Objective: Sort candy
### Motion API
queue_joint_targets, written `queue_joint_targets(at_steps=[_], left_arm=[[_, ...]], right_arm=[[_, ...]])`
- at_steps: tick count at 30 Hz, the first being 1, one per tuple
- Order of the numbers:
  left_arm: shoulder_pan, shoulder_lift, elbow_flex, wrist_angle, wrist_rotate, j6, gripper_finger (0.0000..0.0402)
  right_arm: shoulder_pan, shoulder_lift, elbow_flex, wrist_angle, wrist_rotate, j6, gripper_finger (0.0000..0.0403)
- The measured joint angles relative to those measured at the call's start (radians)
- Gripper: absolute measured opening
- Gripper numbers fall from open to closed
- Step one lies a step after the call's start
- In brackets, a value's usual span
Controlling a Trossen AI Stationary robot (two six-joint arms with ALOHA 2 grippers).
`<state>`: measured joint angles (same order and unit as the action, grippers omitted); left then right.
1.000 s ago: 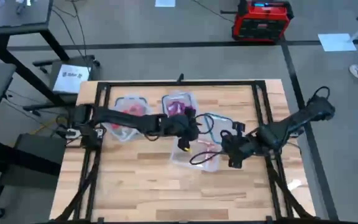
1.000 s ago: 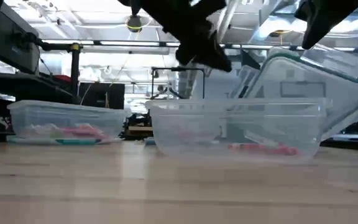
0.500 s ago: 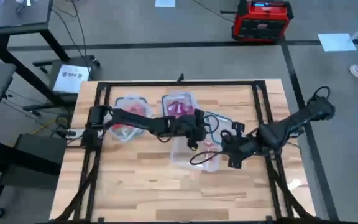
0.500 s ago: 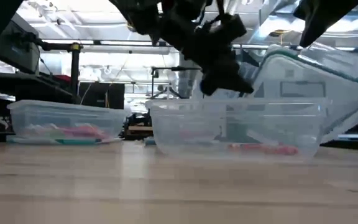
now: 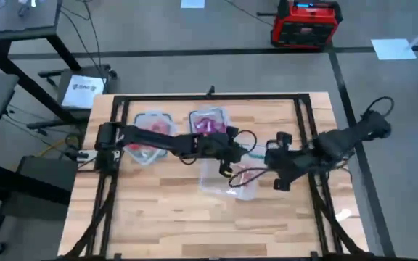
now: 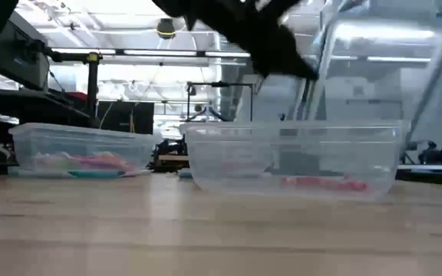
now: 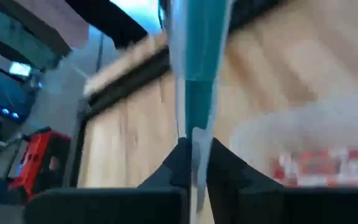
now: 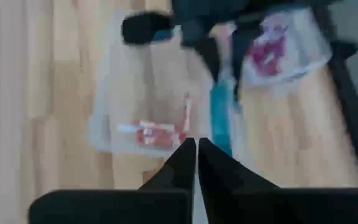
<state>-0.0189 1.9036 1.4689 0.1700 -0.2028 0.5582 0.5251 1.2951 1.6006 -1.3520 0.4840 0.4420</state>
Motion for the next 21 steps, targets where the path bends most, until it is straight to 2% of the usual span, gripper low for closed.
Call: queue_joint_targets(at_steps=[4, 7, 11, 13, 17, 21], left_arm=[[-0.007, -0.089, 0.000, -0.044, 0.004, -0.090, 0.0002], [-0.022, -0.167, -0.002, -0.151, 0.053, -0.181, 0.0001], [-0.055, -0.276, -0.042, -0.228, 0.205, -0.329, 0.0001], [-0.070, -0.329, -0.091, -0.230, 0.247, -0.383, 0.0000], [-0.099, -0.474, -0.196, -0.188, 0.235, -0.466, 0.0000], [-0.133, -0.632, -0.310, -0.099, 0.163, -0.512, 0.0000]], right_arm=[[0.093, -0.001, 0.179, -0.079, 0.098, 0.001, 0.0001], [0.183, -0.013, 0.236, -0.095, 0.163, 0.017, 0.0001], [0.283, -0.027, 0.237, -0.127, 0.271, 0.078, 0.0001], [0.330, -0.027, 0.225, -0.168, 0.314, 0.141, 0.0000], [0.431, -0.027, 0.162, -0.210, 0.394, 0.287, 0.0000], [0.513, -0.027, 0.065, -0.213, 0.488, 0.445, 0.0000]])
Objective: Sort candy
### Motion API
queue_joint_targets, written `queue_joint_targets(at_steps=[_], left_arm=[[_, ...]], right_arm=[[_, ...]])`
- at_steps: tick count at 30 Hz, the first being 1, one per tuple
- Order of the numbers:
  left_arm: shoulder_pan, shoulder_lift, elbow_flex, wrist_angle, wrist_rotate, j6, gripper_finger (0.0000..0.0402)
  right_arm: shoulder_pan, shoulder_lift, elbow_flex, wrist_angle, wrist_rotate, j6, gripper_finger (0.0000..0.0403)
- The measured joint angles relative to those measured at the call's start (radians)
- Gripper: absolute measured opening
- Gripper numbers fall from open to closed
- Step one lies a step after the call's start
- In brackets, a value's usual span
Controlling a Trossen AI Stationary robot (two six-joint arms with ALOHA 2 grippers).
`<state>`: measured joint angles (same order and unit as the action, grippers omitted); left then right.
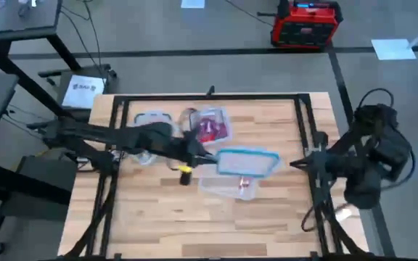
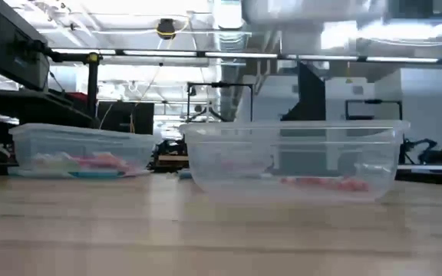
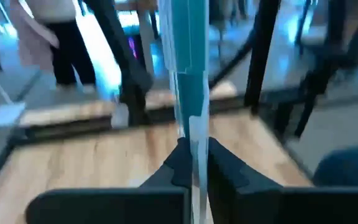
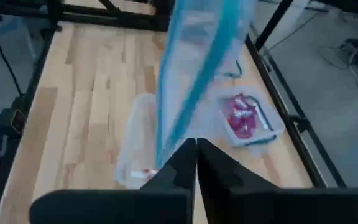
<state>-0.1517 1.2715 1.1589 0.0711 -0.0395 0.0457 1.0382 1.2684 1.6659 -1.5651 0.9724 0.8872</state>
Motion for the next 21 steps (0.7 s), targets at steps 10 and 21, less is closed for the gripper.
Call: queue_joint_targets(at_steps=[10, 21], left_arm=[[-0.016, -0.210, -0.197, 0.453, -0.059, -0.088, 0.0000], [-0.026, -0.187, -0.199, 0.643, -0.045, -0.094, 0.0000]], right_arm=[[-0.031, 0.003, -0.332, 0.326, 0.125, 0.193, 0.0000], [-0.208, 0.003, -0.476, 0.992, 0.326, -0.339, 0.0091]])
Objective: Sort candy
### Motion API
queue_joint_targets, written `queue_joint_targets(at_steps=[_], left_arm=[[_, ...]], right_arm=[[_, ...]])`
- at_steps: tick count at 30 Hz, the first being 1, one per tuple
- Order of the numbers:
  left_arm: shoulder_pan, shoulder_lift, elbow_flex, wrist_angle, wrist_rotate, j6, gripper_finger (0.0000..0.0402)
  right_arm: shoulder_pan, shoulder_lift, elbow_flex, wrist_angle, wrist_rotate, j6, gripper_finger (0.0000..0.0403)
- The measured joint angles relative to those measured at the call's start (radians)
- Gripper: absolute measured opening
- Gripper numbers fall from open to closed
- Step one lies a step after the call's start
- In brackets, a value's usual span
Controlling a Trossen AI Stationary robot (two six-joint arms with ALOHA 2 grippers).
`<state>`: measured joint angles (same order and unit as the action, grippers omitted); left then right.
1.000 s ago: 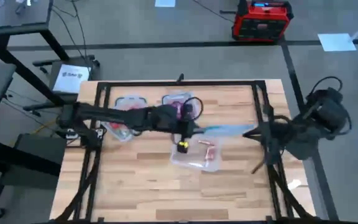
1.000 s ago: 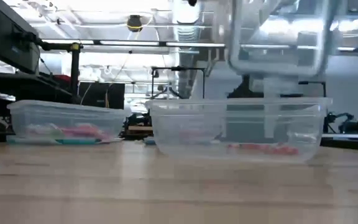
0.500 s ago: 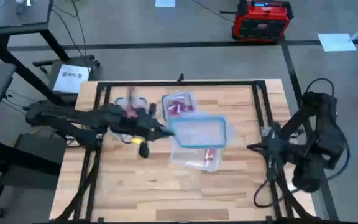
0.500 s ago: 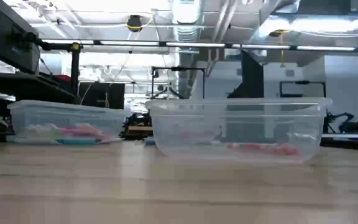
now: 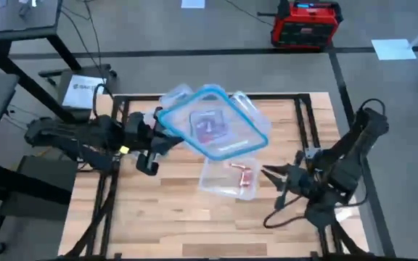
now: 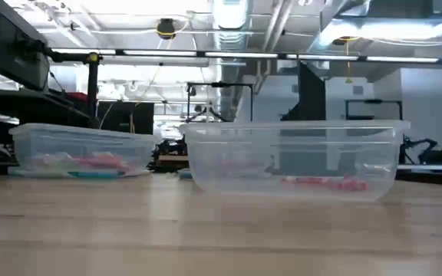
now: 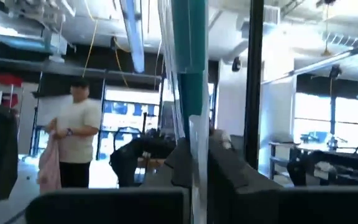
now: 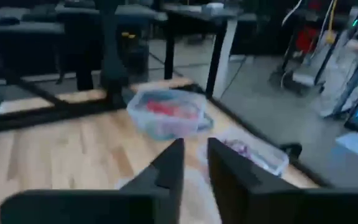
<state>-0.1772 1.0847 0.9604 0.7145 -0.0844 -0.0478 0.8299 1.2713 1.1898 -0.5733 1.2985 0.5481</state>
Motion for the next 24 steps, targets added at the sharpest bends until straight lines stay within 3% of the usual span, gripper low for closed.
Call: queue_joint_targets(at_steps=[4, 8, 11, 15, 21, 24], left_arm=[[0.000, -0.004, 0.002, 0.023, 0.000, 0.012, 0.0000], [0.000, -0.002, 0.002, 0.007, 0.004, 0.030, 0.0000], [0.000, -0.002, 0.002, 0.007, 0.005, 0.054, 0.0000], [0.000, -0.005, 0.002, -0.001, 0.005, 0.071, 0.0000], [0.000, -0.031, 0.002, -0.023, 0.009, 0.085, 0.0000], [0.000, -0.059, 0.002, -0.025, 0.009, 0.086, 0.0000]], right_arm=[[-0.047, 0.000, -0.002, 0.184, -0.037, -0.219, 0.0147], [-0.094, 0.000, -0.003, 0.312, -0.127, -0.338, 0.0194], [-0.123, -0.001, -0.052, 0.541, -0.203, -0.464, 0.0216], [-0.172, 0.001, -0.123, 0.835, -0.373, -0.588, 0.0226], [-0.255, 0.001, -0.252, 1.100, -0.638, -0.702, 0.0226], [-0.279, 0.000, -0.363, 1.369, -0.657, -0.805, 0.0226]])
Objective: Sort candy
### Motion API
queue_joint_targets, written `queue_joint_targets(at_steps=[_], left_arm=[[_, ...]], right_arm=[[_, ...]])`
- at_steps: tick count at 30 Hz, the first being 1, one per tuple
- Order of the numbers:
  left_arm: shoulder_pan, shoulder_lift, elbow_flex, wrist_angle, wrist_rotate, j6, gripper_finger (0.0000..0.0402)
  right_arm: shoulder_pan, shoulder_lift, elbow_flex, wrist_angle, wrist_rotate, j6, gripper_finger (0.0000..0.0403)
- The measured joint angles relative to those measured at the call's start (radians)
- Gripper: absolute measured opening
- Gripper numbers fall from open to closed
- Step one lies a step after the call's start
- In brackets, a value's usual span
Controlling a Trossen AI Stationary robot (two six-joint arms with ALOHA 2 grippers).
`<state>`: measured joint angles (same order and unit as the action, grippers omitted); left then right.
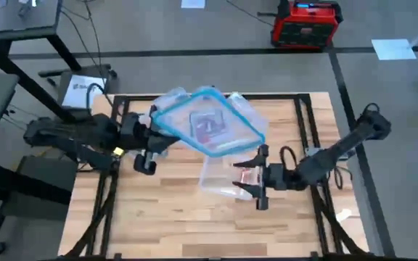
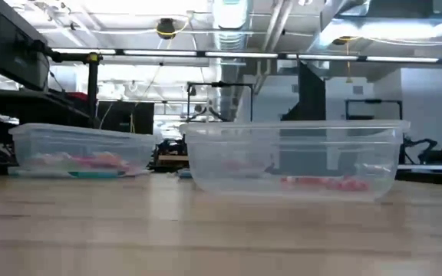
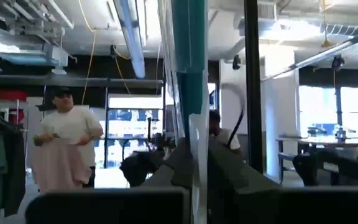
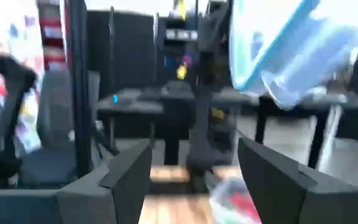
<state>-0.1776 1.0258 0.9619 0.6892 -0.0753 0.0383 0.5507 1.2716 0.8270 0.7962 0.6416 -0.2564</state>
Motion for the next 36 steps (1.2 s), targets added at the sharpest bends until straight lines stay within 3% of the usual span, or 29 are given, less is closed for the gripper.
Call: queue_joint_targets(at_steps=[3, 7, 14, 21, 33, 36], left_arm=[[0.000, -0.019, 0.000, -0.009, 0.000, 0.002, 0.0000], [0.000, -0.005, 0.000, -0.021, 0.000, -0.019, 0.0000], [0.000, 0.114, 0.000, 0.098, 0.000, -0.052, 0.0000], [0.000, 0.136, 0.000, 0.114, -0.036, -0.044, 0.0000], [0.000, 0.168, 0.000, 0.115, -0.040, -0.021, 0.0006], [0.000, 0.167, 0.002, 0.078, -0.039, 0.011, 0.0007]], right_arm=[[-0.011, 0.000, -0.118, 0.317, -0.012, -0.125, 0.0226], [-0.048, 0.000, -0.215, 0.614, -0.174, -0.167, 0.0225], [-0.125, 0.000, -0.205, 0.562, -0.223, -0.111, 0.0225], [-0.109, 0.000, -0.204, 0.572, -0.251, -0.106, 0.0210], [-0.136, -0.001, -0.203, 0.578, -0.251, -0.030, 0.0021], [-0.135, -0.001, -0.203, 0.568, -0.222, -0.029, 0.0010]])
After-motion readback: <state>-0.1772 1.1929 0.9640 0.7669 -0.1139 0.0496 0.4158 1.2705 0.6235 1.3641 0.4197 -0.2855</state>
